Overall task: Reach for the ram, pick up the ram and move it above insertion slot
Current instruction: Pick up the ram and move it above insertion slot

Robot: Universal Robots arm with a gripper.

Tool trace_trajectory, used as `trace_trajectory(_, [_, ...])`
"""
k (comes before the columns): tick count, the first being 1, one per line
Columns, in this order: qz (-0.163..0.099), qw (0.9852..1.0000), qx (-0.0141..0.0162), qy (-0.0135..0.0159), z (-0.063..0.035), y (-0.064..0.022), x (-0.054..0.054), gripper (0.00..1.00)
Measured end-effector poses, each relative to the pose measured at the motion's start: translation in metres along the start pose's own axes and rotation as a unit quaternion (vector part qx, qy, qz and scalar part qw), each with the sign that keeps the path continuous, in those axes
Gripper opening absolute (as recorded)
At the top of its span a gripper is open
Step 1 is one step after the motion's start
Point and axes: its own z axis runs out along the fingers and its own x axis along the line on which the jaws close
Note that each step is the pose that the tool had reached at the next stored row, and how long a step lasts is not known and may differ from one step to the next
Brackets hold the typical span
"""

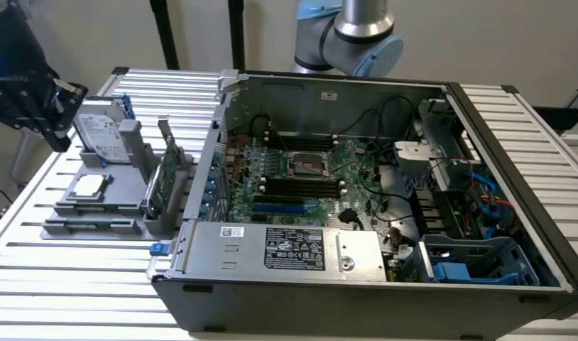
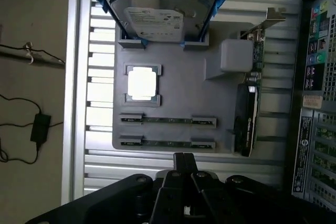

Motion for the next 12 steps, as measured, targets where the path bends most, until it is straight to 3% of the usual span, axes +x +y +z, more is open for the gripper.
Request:
trace_trajectory(6, [-0.055,0.9985,0.0001,0.0007,0.0,0.0,0.0,0.11])
trace_trajectory(12, [-0.109,0.9941,0.0002,0.0013,0.0,0.0,0.0,0.11])
